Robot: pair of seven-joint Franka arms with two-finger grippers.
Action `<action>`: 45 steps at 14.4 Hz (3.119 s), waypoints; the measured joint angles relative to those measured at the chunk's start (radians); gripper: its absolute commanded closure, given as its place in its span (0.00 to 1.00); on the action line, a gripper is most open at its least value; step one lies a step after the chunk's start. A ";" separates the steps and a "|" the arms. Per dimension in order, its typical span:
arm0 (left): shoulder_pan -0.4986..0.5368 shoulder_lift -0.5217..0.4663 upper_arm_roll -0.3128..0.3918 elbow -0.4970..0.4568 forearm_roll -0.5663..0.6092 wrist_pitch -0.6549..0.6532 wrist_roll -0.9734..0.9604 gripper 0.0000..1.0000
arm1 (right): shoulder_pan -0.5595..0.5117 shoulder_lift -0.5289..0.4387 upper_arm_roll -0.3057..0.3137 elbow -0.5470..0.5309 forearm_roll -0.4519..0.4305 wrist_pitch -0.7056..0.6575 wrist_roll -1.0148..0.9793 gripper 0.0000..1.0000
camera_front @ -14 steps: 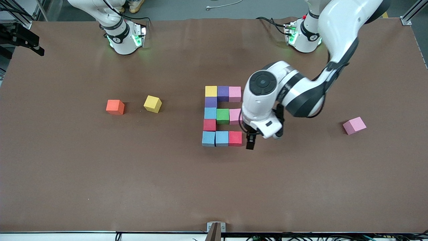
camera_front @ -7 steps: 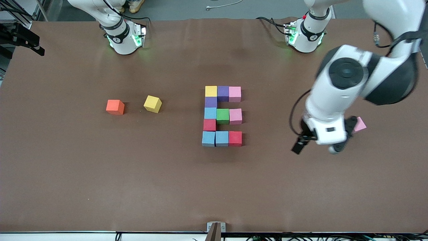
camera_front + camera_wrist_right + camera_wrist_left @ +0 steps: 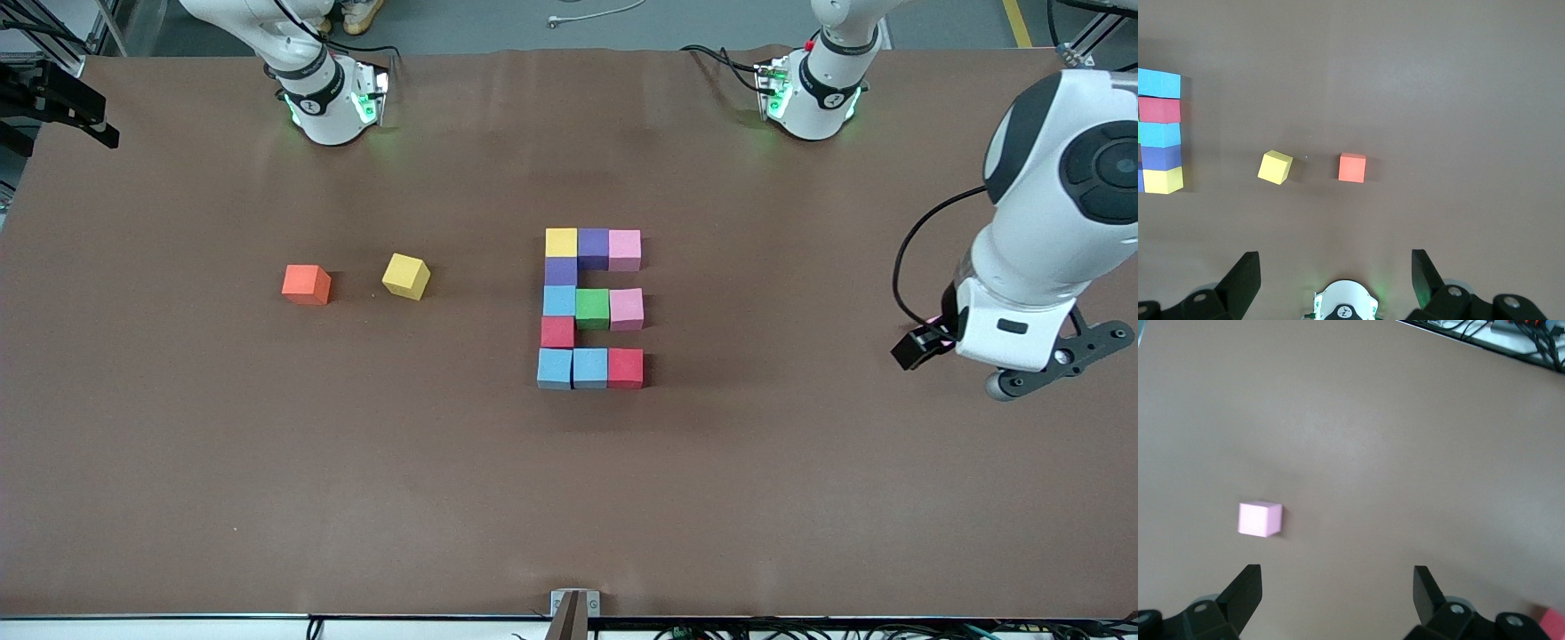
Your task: Arrange 11 blocks into digit 3
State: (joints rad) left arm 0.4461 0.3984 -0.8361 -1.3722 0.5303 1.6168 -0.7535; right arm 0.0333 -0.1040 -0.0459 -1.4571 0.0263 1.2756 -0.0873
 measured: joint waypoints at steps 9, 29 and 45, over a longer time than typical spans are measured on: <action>-0.267 -0.251 0.493 -0.018 -0.343 -0.098 0.355 0.00 | 0.001 0.000 0.001 0.000 0.000 -0.001 0.000 0.00; -0.452 -0.502 0.764 -0.289 -0.497 -0.126 0.673 0.00 | 0.015 0.000 0.005 0.000 0.000 -0.001 0.000 0.00; -0.454 -0.541 0.756 -0.259 -0.528 -0.170 0.682 0.00 | 0.015 0.000 0.005 0.000 0.000 -0.001 0.000 0.00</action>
